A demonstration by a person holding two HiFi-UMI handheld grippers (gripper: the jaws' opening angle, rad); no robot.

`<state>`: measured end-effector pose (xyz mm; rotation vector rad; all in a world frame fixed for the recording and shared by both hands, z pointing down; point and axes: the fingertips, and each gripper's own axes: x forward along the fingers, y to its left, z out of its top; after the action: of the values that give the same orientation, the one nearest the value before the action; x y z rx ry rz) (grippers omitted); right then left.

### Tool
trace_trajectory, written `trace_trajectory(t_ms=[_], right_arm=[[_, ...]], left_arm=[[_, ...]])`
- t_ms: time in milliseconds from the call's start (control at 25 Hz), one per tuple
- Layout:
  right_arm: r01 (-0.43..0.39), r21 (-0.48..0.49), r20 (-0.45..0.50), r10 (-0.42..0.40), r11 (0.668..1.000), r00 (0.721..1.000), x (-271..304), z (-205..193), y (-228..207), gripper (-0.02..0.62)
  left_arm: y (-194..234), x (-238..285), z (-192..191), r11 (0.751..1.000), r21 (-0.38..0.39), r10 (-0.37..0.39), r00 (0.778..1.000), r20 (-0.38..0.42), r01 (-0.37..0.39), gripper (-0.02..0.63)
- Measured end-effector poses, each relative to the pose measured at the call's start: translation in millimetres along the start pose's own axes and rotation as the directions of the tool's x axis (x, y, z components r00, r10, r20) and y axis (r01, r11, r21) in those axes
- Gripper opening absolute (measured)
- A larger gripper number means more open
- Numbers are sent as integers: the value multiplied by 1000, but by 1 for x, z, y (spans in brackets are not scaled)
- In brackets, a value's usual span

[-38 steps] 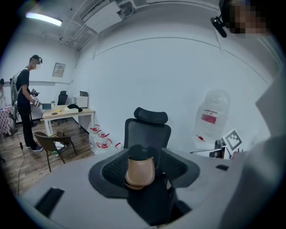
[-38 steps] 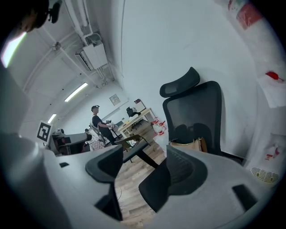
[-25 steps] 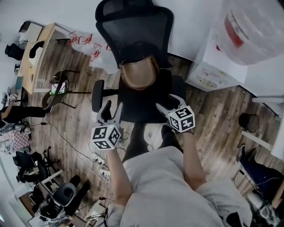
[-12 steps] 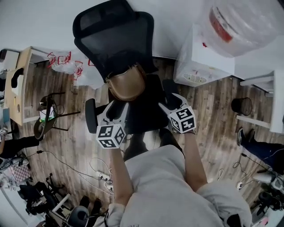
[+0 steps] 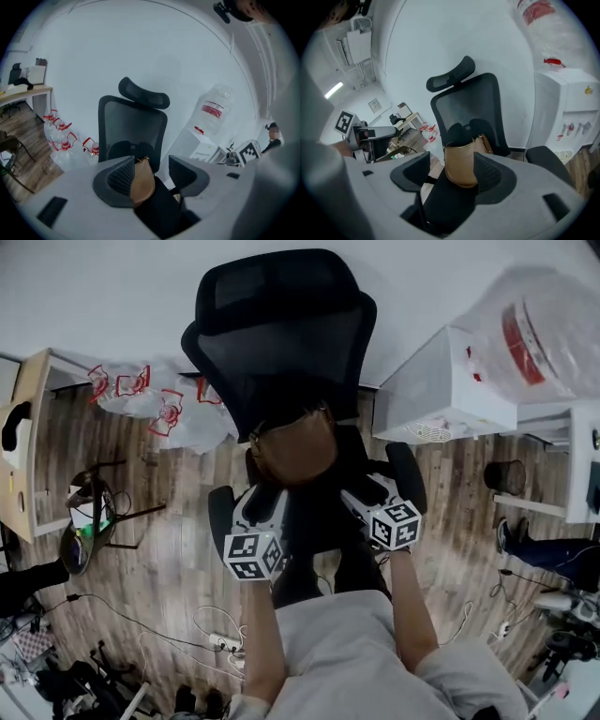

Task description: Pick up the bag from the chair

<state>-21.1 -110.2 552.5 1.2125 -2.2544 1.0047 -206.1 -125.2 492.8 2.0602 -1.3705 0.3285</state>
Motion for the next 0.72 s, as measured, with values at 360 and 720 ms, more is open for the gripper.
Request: trace_trajectory(t_ms=[360,720], right_arm=[[40,-58,-80,-45,997,996,67,-21,-24,295],[-5,-76,-100,-2,997,995,128,-43,-74,290]], left_arm=[[30,57,-79,993,-94,-86,991,-106,76,221],[52,127,-152,994,-82,-82,978,-191,67,221]])
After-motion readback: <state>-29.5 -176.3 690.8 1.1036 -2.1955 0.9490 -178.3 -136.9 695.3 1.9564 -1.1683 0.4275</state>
